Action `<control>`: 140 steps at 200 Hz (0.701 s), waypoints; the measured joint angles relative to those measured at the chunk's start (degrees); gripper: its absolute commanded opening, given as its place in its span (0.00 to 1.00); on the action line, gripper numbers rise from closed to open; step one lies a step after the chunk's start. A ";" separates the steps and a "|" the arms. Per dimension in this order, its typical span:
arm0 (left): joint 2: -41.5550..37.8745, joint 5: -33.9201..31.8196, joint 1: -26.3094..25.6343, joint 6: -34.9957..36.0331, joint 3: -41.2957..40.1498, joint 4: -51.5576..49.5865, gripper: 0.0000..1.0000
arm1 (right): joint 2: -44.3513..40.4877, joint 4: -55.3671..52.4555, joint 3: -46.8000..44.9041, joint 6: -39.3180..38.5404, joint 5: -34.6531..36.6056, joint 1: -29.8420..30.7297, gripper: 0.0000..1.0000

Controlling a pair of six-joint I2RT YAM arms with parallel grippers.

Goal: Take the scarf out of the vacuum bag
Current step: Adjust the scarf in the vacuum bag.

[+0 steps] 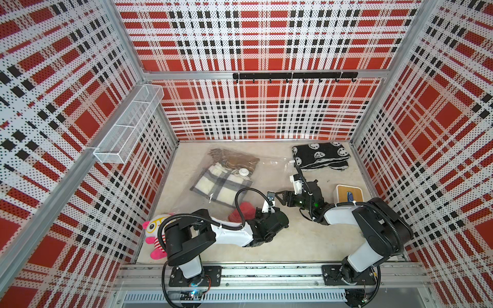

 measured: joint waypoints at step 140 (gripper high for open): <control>-6.51 0.33 1.01 2.60 -3.65 6.56 0.00 | 11.10 9.81 1.84 4.13 -0.07 6.25 0.70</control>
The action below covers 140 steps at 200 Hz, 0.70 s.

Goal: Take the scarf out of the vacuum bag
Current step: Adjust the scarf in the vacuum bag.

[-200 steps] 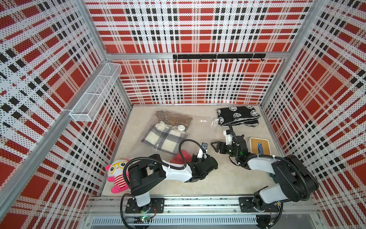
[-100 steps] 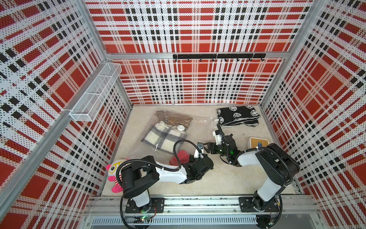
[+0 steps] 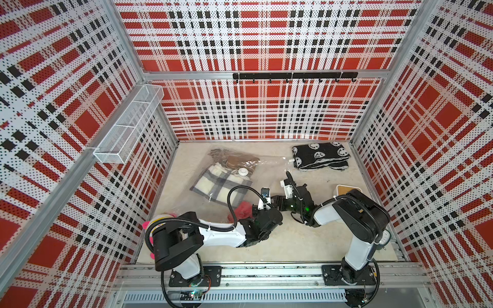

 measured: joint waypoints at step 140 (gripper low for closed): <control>-20.48 6.95 2.12 -7.43 -16.26 -1.09 0.54 | 3.13 2.23 1.70 -3.06 -0.90 1.99 0.66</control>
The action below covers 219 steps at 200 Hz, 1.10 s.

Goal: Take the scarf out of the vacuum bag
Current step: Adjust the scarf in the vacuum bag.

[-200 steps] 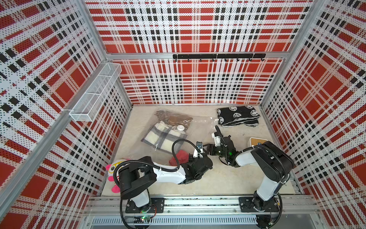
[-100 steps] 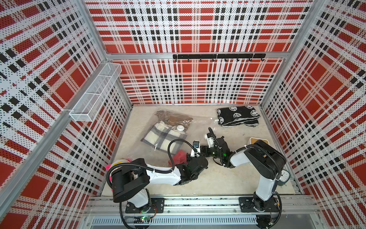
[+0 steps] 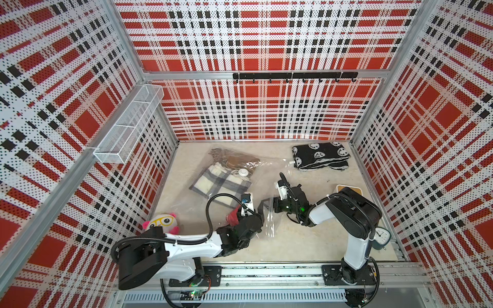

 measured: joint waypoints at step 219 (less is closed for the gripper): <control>-9.70 19.78 10.95 -14.75 -21.35 4.79 0.27 | -0.59 7.89 -4.00 -19.76 5.51 12.90 0.72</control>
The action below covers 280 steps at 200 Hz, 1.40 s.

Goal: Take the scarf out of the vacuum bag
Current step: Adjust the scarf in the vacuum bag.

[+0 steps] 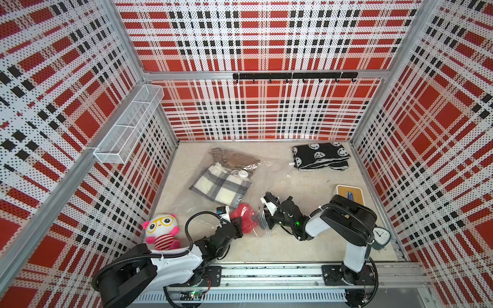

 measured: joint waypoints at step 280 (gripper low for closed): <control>-5.99 -7.23 -7.39 1.01 -0.39 -4.33 0.30 | 1.81 -1.77 -0.68 -8.52 -2.84 -2.10 0.00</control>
